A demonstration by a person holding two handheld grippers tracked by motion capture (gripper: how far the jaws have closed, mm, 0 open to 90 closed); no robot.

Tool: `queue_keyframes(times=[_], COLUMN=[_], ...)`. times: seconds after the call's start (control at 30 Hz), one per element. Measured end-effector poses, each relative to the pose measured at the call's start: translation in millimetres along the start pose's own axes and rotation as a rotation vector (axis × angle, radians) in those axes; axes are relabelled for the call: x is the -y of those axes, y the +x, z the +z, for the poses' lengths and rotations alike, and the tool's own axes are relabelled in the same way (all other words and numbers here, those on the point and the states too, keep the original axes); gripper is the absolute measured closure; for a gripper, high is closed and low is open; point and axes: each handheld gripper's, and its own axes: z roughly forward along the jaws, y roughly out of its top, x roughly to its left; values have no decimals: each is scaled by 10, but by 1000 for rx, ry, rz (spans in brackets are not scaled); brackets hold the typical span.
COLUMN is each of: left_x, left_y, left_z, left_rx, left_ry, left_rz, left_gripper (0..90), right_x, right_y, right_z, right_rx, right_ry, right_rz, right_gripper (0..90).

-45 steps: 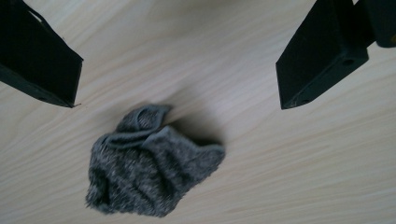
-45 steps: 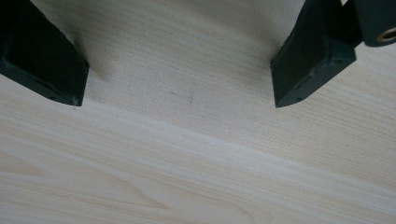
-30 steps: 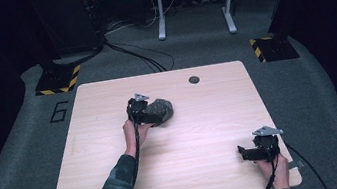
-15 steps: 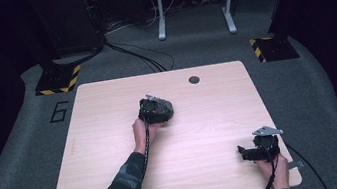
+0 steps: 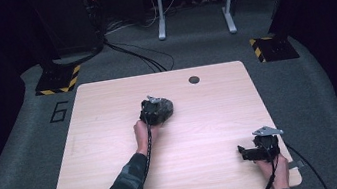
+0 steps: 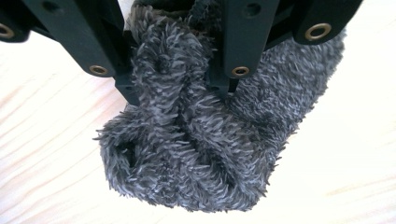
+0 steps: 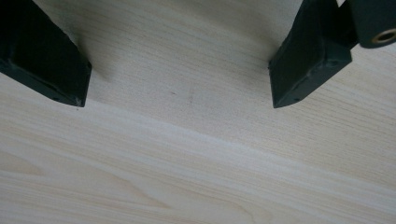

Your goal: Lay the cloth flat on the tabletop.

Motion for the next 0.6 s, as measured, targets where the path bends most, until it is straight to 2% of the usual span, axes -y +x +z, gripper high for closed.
queue_keyframes(times=[0.1, 0.17, 0.27, 0.33, 0.37, 0.5, 0.6], left_x=[-18, -33, -42, -44, -42, -33, -21], left_y=[6, 34, 46, 57, 48, 27, -40], left_z=[-82, -179, -320, -422, -461, -628, -775], left_rx=[5, 14, 16, 16, 18, 41, 66], left_ry=[-32, -41, -78, -86, -106, -124, -141], left_rz=[-7, 4, -5, 8, -9, 7, 35], left_gripper=[684, 685, 686, 686, 686, 685, 684], right_x=[0, 0, 0, 0, 0, 0, 0], right_y=[2, 1, 1, 1, 2, 2, 2], right_z=[-2, -2, -2, -2, -2, -2, -2], right_rx=[1, 1, 1, 1, 2, 3, 3], right_ry=[1, 1, 1, 1, 1, 1, 1], right_rz=[2, 2, 2, 2, 3, 4, 4], right_gripper=[55, 55, 55, 55, 56, 57, 58])
